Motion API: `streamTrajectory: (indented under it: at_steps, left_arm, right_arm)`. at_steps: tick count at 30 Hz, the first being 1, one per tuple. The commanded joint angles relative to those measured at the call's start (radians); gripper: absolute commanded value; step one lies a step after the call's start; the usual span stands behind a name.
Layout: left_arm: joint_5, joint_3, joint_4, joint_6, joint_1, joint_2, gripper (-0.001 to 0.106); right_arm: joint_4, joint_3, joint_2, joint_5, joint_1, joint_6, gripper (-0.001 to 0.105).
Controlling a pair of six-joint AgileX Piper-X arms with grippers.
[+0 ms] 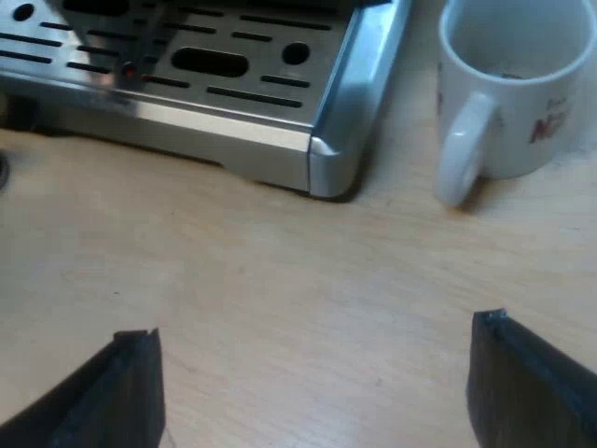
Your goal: Place mug into machine
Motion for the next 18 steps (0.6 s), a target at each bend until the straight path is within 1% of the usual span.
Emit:
streamTrajectory:
  at_steps: [1, 5, 18]
  left_arm:
    - [0.033, -0.008, -0.026, -0.005, -0.030, 0.041, 0.063]
    - [0.044, -0.008, -0.030, -0.005, -0.030, 0.064, 0.063]
    - [0.044, -0.008, -0.030, -0.005, -0.030, 0.064, 0.063]
  right_arm:
    - [-0.015, -0.012, 0.008, -0.012, 0.002, -0.013, 0.068]
    - [-0.028, -0.012, 0.020, 0.000, 0.002, -0.008, 0.068]
    - [-0.032, -0.012, 0.067, 0.000, 0.002, -0.009, 0.068]
